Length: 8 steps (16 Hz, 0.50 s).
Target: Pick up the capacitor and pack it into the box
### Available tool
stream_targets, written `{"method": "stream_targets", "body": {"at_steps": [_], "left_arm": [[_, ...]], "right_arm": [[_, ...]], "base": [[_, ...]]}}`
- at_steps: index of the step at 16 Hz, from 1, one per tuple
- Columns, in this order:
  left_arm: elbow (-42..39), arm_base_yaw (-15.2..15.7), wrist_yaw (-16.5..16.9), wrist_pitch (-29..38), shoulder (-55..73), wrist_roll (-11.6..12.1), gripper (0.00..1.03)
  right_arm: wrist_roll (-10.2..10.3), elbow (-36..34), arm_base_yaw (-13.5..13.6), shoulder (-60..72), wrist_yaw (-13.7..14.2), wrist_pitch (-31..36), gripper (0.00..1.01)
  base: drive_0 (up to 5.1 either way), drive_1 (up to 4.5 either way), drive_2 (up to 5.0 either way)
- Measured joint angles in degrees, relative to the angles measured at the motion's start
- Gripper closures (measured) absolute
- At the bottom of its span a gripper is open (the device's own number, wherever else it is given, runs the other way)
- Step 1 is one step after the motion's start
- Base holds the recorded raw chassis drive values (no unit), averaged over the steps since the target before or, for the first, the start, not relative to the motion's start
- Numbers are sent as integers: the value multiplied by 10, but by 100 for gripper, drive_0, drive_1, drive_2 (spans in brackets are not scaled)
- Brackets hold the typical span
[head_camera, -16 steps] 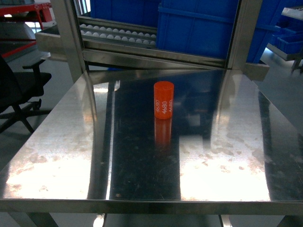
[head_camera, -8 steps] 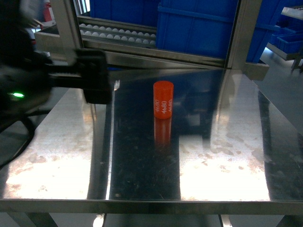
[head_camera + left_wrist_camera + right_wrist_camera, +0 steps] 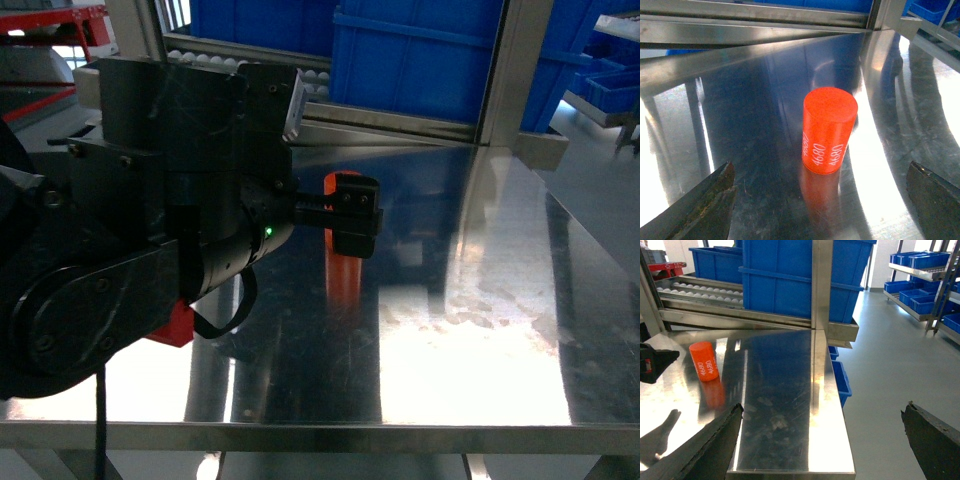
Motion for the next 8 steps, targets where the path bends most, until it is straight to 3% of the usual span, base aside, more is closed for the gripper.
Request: {"method": "stream_targets", "body": {"at_steps": [8], "left_arm": [[192, 1, 4, -83, 154, -18, 5]], "right_arm": [[0, 0, 0, 0, 0, 0, 3]], "base": [[0, 0, 0]]}}
